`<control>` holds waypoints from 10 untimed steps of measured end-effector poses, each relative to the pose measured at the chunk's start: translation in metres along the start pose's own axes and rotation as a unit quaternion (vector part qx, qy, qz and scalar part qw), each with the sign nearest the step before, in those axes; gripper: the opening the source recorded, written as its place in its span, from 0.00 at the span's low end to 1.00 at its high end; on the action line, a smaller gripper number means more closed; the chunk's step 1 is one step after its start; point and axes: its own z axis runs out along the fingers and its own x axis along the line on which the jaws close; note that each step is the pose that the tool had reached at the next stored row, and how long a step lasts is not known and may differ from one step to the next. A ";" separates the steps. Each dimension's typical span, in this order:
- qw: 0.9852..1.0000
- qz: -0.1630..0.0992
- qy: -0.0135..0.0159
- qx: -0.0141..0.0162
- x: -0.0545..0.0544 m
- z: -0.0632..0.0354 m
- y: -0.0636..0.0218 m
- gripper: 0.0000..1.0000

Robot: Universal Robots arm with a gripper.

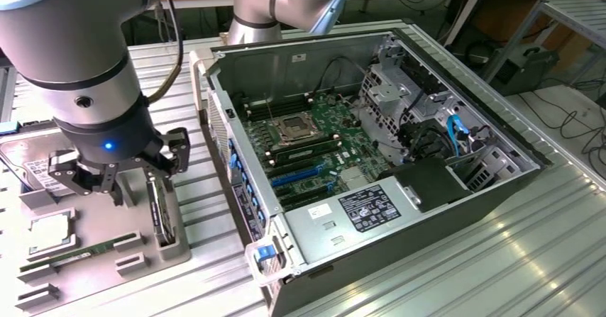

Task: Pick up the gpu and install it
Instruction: 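Pick up the gpu and move the gpu toward the slot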

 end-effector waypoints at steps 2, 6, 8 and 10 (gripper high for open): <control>1.000 0.000 0.000 0.000 0.000 0.0016 -0.0001 0.66; 1.000 -0.007 0.001 0.000 -0.002 0.0225 0.0044 0.66; 1.000 -0.015 0.001 0.000 -0.003 0.0498 0.0076 0.66; 1.000 -0.017 0.001 0.000 -0.006 0.0544 0.0076 0.51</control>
